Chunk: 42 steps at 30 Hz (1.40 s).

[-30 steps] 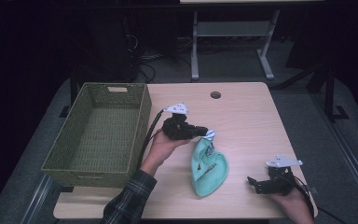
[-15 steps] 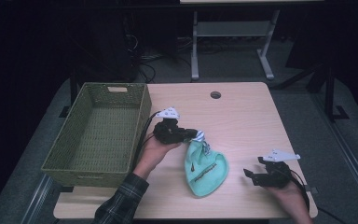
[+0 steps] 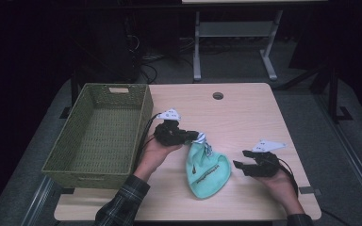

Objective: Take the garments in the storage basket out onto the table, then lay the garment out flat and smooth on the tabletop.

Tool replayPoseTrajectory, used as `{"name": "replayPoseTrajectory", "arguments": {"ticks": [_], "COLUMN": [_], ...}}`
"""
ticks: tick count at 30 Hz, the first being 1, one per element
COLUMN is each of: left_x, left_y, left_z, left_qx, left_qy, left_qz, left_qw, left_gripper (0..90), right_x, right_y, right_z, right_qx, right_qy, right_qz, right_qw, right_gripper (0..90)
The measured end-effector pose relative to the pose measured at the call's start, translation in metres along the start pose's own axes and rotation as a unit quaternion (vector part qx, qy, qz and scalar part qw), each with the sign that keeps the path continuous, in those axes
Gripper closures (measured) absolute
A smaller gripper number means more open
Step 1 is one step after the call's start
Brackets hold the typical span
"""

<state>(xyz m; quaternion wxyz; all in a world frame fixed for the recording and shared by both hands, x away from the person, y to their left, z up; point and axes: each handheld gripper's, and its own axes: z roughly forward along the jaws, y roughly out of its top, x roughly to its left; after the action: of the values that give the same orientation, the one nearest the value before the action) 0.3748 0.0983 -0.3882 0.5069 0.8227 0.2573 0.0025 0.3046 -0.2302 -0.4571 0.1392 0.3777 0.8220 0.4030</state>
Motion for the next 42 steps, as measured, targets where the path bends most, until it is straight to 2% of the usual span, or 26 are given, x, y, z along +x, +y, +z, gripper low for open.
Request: {"name": "replayPoseTrajectory", "arguments": {"ticks": [5, 7, 10, 11, 12, 16, 17, 18, 19, 20, 22, 26, 29, 33, 42], "left_x": [0.002, 0.002, 0.003, 0.003, 0.003, 0.004, 0.005, 0.005, 0.004, 0.004, 0.003, 0.003, 0.003, 0.004, 0.004], "left_y": [0.000, -0.001, -0.001, -0.001, -0.001, -0.001, -0.001, -0.001, -0.001, -0.001, -0.001, 0.000, 0.000, 0.000, 0.001], "left_z": [-0.001, -0.001, -0.002, -0.002, -0.002, -0.002, -0.003, -0.003, -0.003, -0.003, -0.002, -0.002, -0.002, -0.001, 0.001], "left_qx": [0.004, 0.002, 0.003, 0.002, 0.003, 0.002, 0.004, 0.004, 0.003, 0.003, 0.004, 0.004, 0.005, 0.006, 0.008], "left_qy": [0.004, 0.007, 0.007, 0.006, 0.006, 0.008, 0.009, 0.009, 0.009, 0.009, 0.011, 0.014, 0.014, 0.019, 0.028], "left_qz": [-0.002, -0.005, -0.008, -0.009, -0.007, -0.007, -0.007, -0.007, -0.008, -0.008, -0.010, -0.009, -0.006, -0.012, -0.005], "left_qw": [1.0000, 1.0000, 0.9999, 0.9999, 1.0000, 0.9999, 0.9999, 0.9999, 0.9999, 0.9999, 0.9999, 0.9999, 0.9999, 0.9997, 0.9996], "left_gripper": [87.0, 87.0, 87.0, 87.0, 87.0, 87.0, 87.0, 87.0, 87.0, 87.0, 87.0, 87.0, 87.1, 87.0, 87.0], "right_x": [0.002, 0.003, 0.005, 0.005, 0.007, 0.010, 0.012, 0.012, 0.013, 0.013, 0.013, 0.012, 0.011, 0.009, 0.006], "right_y": [0.012, 0.013, 0.018, 0.018, 0.021, 0.025, 0.027, 0.027, 0.028, 0.028, 0.028, 0.026, 0.025, 0.024, 0.016], "right_z": [0.013, 0.015, 0.024, 0.024, 0.030, 0.040, 0.046, 0.046, 0.051, 0.051, 0.052, 0.049, 0.046, 0.041, 0.019], "right_qx": [-0.001, 0.000, -0.001, -0.001, 0.003, 0.009, 0.014, 0.014, 0.021, 0.021, 0.024, 0.025, 0.026, 0.025, 0.018], "right_qy": [0.016, 0.018, 0.038, 0.038, 0.046, 0.046, 0.043, 0.043, 0.043, 0.043, 0.041, 0.041, 0.043, 0.039, 0.028], "right_qz": [-0.017, -0.017, -0.015, -0.015, -0.018, -0.030, -0.034, -0.034, -0.034, -0.034, -0.035, -0.036, -0.032, -0.033, -0.030], "right_qw": [0.9997, 0.9997, 0.9992, 0.9992, 0.9988, 0.9985, 0.9984, 0.9984, 0.9983, 0.9983, 0.9982, 0.9982, 0.9982, 0.9984, 0.9990], "right_gripper": [50.1, 50.6, 53.1, 53.1, 56.1, 60.2, 66.4, 66.4, 72.3, 72.3, 81.4, 86.2, 87.1, 87.5, 87.6]}}
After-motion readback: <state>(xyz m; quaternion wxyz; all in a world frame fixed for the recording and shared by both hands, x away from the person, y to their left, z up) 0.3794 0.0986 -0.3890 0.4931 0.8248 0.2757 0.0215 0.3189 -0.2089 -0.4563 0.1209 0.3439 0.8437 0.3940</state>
